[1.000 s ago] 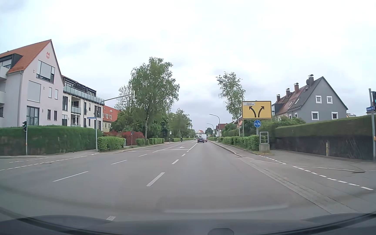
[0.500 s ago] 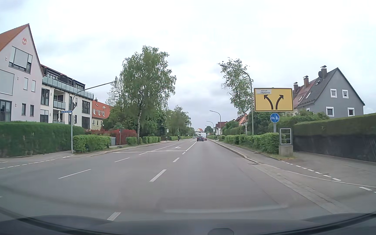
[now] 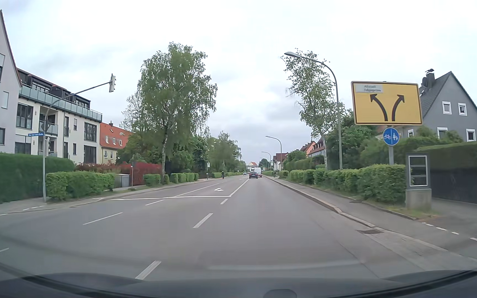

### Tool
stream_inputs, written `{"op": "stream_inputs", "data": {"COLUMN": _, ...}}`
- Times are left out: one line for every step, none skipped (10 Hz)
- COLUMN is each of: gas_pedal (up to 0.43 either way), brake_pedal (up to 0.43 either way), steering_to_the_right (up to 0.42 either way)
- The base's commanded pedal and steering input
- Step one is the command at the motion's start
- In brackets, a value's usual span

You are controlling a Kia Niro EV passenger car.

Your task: Follow the waypoints while adhering to traffic rules and regulations

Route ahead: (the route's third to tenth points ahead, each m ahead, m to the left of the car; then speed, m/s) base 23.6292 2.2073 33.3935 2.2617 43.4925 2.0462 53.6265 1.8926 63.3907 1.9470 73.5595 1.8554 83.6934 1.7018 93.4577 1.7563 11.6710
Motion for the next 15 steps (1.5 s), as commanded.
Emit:
{"op": "stream_inputs", "data": {"gas_pedal": 0.157, "brake_pedal": 0.000, "steering_to_the_right": 0.000}}
{"op": "stream_inputs", "data": {"gas_pedal": 0.157, "brake_pedal": 0.000, "steering_to_the_right": 0.000}}
{"op": "stream_inputs", "data": {"gas_pedal": 0.157, "brake_pedal": 0.000, "steering_to_the_right": 0.000}}
{"op": "stream_inputs", "data": {"gas_pedal": 0.157, "brake_pedal": 0.000, "steering_to_the_right": 0.000}}
{"op": "stream_inputs", "data": {"gas_pedal": 0.157, "brake_pedal": 0.000, "steering_to_the_right": 0.000}}
{"op": "stream_inputs", "data": {"gas_pedal": 0.157, "brake_pedal": 0.000, "steering_to_the_right": 0.000}}
{"op": "stream_inputs", "data": {"gas_pedal": 0.157, "brake_pedal": 0.000, "steering_to_the_right": -0.001}}
{"op": "stream_inputs", "data": {"gas_pedal": 0.157, "brake_pedal": 0.000, "steering_to_the_right": 0.000}}
{"op": "stream_inputs", "data": {"gas_pedal": 0.157, "brake_pedal": 0.000, "steering_to_the_right": 0.000}}
{"op": "stream_inputs", "data": {"gas_pedal": 0.157, "brake_pedal": 0.000, "steering_to_the_right": -0.002}}
{"op": "stream_inputs", "data": {"gas_pedal": 0.157, "brake_pedal": 0.000, "steering_to_the_right": -0.004}}
{"op": "stream_inputs", "data": {"gas_pedal": 0.157, "brake_pedal": 0.000, "steering_to_the_right": -0.004}}
{"op": "stream_inputs", "data": {"gas_pedal": 0.157, "brake_pedal": 0.000, "steering_to_the_right": -0.004}}
{"op": "stream_inputs", "data": {"gas_pedal": 0.157, "brake_pedal": 0.000, "steering_to_the_right": -0.003}}
{"op": "stream_inputs", "data": {"gas_pedal": 0.157, "brake_pedal": 0.000, "steering_to_the_right": -0.001}}
